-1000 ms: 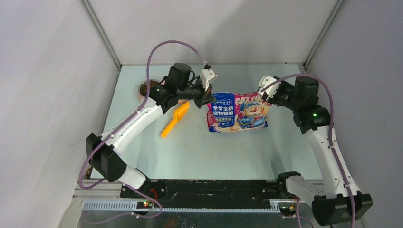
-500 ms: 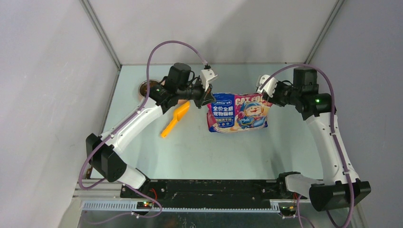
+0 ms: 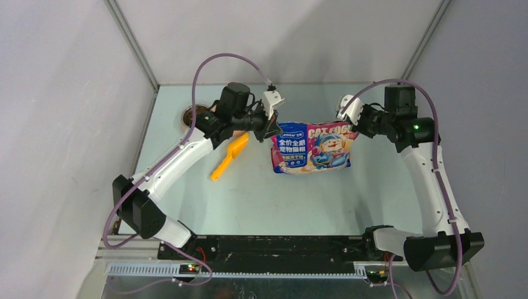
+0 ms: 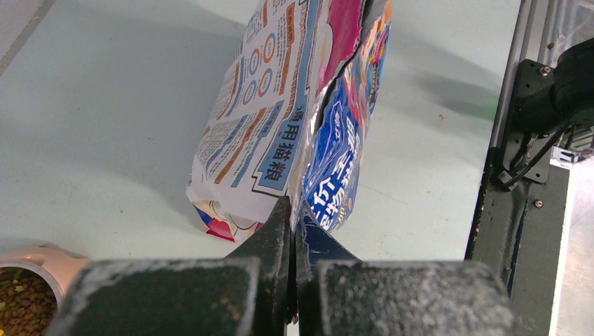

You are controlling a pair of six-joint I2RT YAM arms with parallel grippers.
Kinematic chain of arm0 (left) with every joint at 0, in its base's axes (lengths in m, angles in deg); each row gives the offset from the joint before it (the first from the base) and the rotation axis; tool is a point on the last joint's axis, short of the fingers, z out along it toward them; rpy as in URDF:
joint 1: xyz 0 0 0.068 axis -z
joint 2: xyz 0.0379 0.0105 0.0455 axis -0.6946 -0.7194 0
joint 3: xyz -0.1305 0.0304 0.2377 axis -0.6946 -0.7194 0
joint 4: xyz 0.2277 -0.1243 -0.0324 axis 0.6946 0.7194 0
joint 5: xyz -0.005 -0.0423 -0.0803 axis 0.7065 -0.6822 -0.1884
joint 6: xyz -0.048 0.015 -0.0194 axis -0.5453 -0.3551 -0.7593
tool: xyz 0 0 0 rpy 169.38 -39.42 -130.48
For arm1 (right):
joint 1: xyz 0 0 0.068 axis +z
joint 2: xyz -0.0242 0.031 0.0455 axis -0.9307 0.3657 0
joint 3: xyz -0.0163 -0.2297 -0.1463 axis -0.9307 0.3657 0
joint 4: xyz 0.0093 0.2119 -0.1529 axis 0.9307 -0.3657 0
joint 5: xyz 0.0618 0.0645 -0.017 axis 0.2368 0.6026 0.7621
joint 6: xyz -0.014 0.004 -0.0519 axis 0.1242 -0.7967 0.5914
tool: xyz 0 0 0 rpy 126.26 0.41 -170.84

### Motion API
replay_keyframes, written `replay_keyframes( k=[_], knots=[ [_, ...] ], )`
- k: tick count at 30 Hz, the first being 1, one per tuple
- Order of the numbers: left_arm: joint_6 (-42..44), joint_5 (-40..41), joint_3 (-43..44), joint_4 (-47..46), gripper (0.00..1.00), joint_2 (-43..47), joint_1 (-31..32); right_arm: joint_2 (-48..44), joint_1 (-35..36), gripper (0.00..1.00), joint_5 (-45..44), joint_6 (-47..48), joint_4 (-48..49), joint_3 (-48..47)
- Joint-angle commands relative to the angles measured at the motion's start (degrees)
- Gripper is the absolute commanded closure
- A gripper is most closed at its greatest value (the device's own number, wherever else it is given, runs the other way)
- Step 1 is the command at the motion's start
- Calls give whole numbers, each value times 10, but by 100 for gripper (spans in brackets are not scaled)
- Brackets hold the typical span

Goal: Serve the pet food
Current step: Close the pet food bag at the center of the board.

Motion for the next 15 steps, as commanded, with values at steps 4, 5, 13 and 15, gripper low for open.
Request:
replay_keyframes(
  k=[4, 5, 13, 15],
  knots=[
    [0, -13, 34, -29, 100, 42, -11, 8, 1, 83, 48, -30, -3, -46],
    [-1, -12, 34, -29, 100, 42, -11, 9, 4, 77, 47, -31, -3, -46],
    [-2, -14, 32, -30, 100, 44, -11, 14, 24, 54, 26, -29, 3, -33],
    [-2, -14, 32, -30, 100, 45, -11, 17, 28, 54, 21, -30, 7, -29]
  ],
)
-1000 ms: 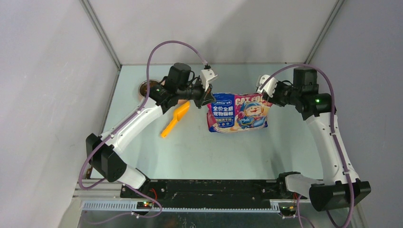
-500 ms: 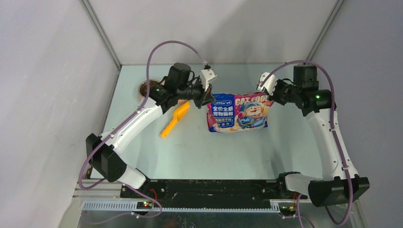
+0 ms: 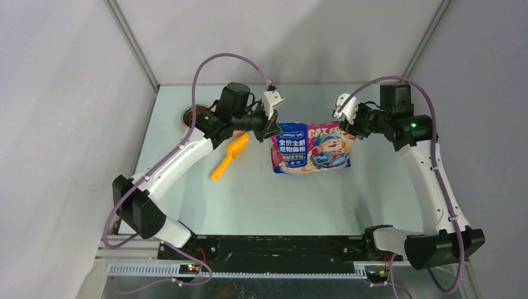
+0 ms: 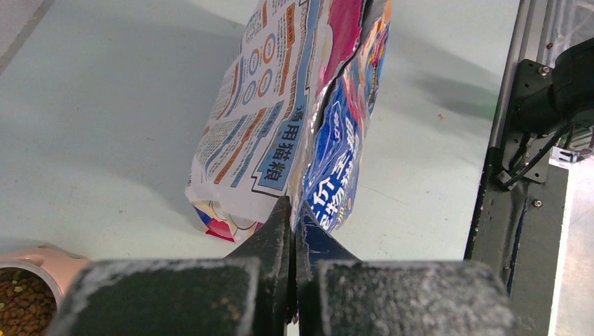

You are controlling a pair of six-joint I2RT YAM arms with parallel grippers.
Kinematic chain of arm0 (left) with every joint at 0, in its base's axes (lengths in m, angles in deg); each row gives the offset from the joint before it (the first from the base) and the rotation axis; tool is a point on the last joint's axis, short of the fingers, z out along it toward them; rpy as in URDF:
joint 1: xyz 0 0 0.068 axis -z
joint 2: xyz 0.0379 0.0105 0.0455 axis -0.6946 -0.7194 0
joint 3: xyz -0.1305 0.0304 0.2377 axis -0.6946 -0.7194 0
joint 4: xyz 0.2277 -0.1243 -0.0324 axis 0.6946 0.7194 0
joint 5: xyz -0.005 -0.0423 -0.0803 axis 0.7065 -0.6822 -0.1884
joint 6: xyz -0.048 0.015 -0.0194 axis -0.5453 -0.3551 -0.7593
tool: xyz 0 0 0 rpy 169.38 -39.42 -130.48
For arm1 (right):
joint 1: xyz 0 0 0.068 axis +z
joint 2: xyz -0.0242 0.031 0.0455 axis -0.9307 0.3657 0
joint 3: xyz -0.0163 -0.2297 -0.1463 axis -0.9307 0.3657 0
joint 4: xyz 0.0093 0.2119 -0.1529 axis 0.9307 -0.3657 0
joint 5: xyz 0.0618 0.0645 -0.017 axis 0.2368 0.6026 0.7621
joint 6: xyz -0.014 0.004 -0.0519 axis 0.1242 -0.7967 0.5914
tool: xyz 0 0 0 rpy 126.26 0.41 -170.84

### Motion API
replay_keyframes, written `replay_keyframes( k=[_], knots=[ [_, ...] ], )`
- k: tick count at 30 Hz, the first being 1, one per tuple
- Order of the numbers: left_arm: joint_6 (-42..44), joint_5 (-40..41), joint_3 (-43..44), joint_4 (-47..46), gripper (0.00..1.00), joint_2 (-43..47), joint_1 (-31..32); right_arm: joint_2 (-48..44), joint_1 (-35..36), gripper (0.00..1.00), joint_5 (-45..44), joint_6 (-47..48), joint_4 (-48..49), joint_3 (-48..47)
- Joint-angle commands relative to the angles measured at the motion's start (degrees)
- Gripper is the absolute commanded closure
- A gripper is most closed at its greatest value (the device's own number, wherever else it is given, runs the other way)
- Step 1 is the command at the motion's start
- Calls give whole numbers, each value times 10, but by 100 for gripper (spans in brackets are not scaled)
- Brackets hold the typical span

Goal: Serve the pet food
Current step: Close the pet food bag at the center of the board.

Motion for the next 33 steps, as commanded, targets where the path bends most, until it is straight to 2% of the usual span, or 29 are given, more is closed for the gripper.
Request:
replay_keyframes(
  k=[1, 5, 7, 12, 13, 14, 23, 27, 33],
  knots=[
    [-2, -13, 32, -31, 100, 45, -11, 9, 10, 54, -5, -11, 17, -8],
    [-2, -13, 32, -30, 100, 45, -11, 19, 12, 58, -10, -12, 17, -7],
    [-2, -13, 31, -30, 100, 44, -11, 23, 13, 64, -14, -12, 16, -8],
    [-4, -17, 33, -31, 100, 44, -11, 25, 12, 90, -19, -9, 8, -12],
    [-5, -17, 33, -30, 100, 43, -12, 25, 12, 99, -18, -8, 5, -14],
    [-5, -18, 33, -30, 100, 43, -12, 25, 11, 100, -17, -7, 1, -17],
    [0, -19, 34, -28, 100, 45, -11, 3, 7, 100, 4, 9, -10, -31],
    [12, -23, 29, -25, 100, 48, -11, -8, 15, 74, -24, 50, -22, -4],
    [12, -26, 33, -24, 100, 45, -11, -18, 16, 67, -35, 64, -23, 32]
  ],
)
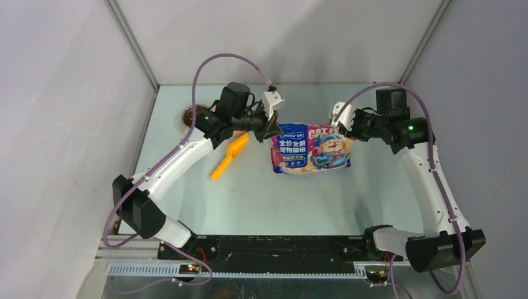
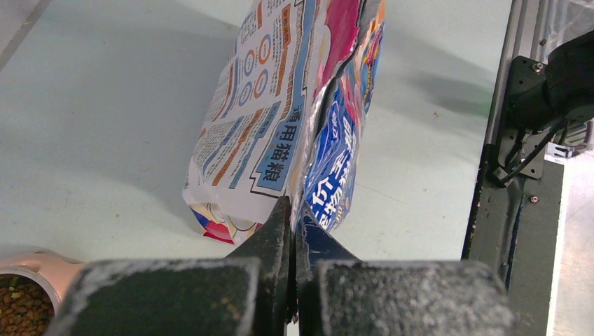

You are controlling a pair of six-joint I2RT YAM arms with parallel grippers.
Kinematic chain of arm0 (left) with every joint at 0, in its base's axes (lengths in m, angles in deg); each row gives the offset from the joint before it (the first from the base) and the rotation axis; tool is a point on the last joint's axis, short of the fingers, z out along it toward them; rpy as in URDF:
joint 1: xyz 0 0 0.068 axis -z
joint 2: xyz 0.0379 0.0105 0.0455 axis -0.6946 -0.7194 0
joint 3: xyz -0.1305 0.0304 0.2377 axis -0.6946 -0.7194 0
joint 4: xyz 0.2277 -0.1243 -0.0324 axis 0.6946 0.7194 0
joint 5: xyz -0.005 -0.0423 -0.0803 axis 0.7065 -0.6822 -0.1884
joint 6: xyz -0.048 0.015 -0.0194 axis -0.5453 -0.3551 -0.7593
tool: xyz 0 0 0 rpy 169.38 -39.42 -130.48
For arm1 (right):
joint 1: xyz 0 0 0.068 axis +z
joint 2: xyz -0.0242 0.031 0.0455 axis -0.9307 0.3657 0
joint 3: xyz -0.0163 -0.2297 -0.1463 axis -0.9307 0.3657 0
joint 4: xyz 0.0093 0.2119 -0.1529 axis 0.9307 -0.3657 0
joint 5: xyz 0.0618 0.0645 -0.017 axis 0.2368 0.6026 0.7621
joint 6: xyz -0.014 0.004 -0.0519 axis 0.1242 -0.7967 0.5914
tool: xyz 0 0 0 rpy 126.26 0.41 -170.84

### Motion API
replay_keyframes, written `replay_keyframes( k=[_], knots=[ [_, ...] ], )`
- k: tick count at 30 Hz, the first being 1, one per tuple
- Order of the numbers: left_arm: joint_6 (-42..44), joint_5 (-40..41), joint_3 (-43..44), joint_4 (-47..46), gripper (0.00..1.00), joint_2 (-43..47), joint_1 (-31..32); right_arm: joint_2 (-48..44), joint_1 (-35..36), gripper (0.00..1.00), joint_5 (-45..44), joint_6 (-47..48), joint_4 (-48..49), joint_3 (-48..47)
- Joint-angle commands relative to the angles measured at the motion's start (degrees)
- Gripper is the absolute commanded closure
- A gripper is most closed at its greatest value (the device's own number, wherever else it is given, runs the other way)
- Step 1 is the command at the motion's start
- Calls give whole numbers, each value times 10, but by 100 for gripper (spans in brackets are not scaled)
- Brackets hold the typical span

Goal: Serve the pet food
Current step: Close the pet food bag at the center of the board.

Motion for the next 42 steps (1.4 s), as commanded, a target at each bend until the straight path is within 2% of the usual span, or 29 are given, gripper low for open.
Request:
replay_keyframes(
  k=[1, 14, 18, 21, 23, 31, 33, 35, 39, 42],
  knots=[
    [5, -16, 34, -25, 100, 43, -11, -15, 3, 67, -9, 21, -6, 16],
    [3, -19, 33, -24, 100, 43, -11, -42, 10, 72, -28, -13, 106, 58],
    [4, -18, 32, -24, 100, 46, -11, -51, 16, 77, -29, -13, 122, 69],
    [4, -19, 31, -26, 100, 47, -11, -54, 21, 87, -37, -15, 130, 74],
    [3, -20, 31, -25, 100, 47, -11, -55, 24, 99, -39, -13, 128, 74],
    [4, -19, 32, -25, 100, 48, -11, -68, 26, 100, -14, -12, 114, 75],
    [7, -19, 32, -24, 100, 47, -11, -68, 31, 86, -13, -11, 112, 75],
    [14, -21, 31, -21, 100, 47, -11, -67, 37, 66, -12, -5, 112, 77],
    [20, -22, 27, -20, 100, 48, -11, -86, 56, 56, -24, 3, 163, 119],
    [21, -23, 28, -19, 100, 48, -11, -93, 72, 55, -40, 7, 200, 149]
  ],
)
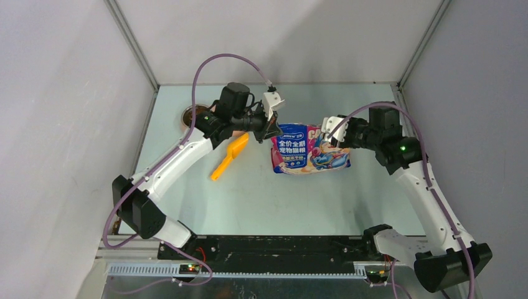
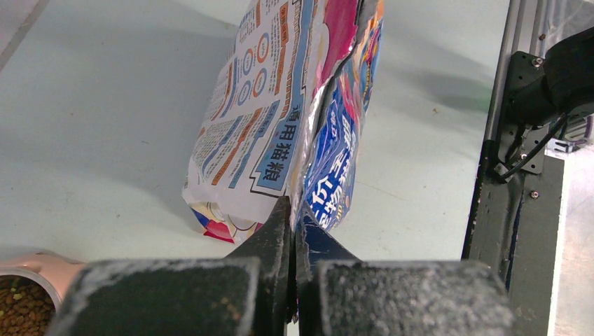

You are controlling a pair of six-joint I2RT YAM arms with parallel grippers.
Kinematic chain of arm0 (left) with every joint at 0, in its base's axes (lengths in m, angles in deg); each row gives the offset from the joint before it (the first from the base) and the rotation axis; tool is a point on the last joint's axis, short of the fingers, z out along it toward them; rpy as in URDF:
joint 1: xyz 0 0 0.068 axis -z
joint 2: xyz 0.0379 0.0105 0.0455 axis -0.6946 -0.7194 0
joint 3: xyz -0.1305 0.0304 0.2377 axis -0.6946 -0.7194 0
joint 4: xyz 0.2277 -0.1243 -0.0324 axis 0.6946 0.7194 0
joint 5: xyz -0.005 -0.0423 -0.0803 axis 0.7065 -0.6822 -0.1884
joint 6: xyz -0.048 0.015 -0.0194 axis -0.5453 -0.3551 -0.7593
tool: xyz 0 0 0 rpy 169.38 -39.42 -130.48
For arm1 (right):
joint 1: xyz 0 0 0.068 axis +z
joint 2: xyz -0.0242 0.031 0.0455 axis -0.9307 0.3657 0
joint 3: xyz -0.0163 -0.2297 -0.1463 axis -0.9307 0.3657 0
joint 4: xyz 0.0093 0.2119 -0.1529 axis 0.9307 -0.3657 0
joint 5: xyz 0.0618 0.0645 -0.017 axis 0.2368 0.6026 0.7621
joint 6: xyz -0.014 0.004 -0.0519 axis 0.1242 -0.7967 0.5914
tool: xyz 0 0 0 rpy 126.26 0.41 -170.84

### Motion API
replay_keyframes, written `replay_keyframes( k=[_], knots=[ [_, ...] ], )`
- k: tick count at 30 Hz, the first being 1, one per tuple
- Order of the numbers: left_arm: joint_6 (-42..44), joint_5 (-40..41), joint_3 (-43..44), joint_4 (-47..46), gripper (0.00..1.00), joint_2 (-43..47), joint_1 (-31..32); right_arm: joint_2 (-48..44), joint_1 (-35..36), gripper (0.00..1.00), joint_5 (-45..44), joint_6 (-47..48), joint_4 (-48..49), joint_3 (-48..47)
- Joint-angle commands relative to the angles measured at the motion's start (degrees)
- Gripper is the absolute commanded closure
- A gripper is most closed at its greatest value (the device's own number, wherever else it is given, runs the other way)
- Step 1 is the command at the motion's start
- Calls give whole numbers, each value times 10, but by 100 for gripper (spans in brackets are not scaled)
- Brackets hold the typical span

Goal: Serve the pet food
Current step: Close the pet food bag at the center of the board.

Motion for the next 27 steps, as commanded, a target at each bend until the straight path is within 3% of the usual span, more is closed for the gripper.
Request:
replay_keyframes(
  k=[1, 6, 14, 19, 25, 26, 27],
  knots=[
    [10, -17, 28, -24, 100, 47, -10, -16, 19, 56, -17, 8, 66, 29],
    [9, -19, 27, -25, 100, 48, -10, -13, 21, 65, -29, 7, 79, 38],
    [6, -22, 28, -26, 100, 49, -10, -16, 21, 100, -46, -4, 97, 38],
    [14, -18, 25, -20, 100, 52, -10, -18, 20, 100, -41, 5, 81, 37],
    [85, -12, 30, 26, 100, 64, -13, -23, 12, 99, 13, -7, 53, 24],
    [94, -14, 31, 29, 100, 64, -14, -23, 15, 85, 17, -5, 56, 24],
    [101, -17, 32, 36, 100, 66, -14, -23, 18, 79, 18, -9, 61, 26]
  ],
)
